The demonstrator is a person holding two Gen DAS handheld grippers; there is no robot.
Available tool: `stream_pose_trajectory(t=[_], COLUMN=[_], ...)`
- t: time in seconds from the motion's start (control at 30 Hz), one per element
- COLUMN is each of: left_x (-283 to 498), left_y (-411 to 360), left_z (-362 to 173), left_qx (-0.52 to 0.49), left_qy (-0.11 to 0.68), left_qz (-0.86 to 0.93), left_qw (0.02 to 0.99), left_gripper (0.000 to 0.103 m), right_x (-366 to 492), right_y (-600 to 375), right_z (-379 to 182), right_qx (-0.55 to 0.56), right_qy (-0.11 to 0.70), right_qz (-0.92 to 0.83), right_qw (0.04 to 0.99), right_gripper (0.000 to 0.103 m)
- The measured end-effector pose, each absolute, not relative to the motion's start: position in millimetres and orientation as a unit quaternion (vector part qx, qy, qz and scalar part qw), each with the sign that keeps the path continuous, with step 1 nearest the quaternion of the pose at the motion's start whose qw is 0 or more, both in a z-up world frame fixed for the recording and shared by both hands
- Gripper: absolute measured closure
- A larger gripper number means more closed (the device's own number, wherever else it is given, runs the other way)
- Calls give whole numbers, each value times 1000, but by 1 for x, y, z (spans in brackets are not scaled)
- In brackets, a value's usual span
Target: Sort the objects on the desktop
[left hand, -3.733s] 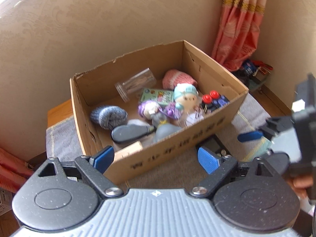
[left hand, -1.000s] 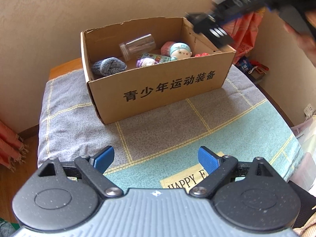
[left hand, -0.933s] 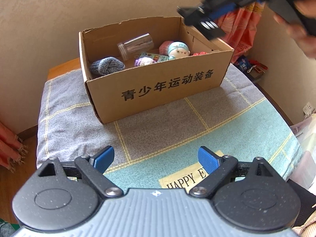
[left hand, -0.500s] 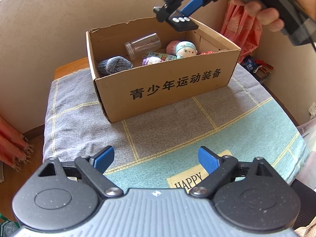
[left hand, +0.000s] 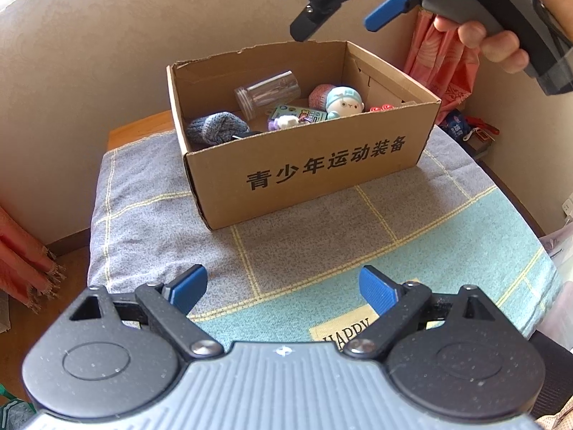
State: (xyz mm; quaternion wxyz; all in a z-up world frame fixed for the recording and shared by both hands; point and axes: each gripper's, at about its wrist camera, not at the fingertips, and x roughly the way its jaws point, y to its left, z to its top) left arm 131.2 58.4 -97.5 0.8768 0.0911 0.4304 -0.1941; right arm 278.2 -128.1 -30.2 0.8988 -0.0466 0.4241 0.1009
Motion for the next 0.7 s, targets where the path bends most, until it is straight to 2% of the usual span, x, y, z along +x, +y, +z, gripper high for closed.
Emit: stream_pose_trajectory(t=[0.7], left_x=[116], left_y=[56], left_z=[-61], left_qx=[106], left_qy=[393], left_qz=[-144], left_qw=[902], left_gripper=[11], right_x=[217], right_y=[-153], right_z=[-10], right_qx=[0], right_qy=[447], right_qz=[74], right_qw=[891], right_gripper=[0])
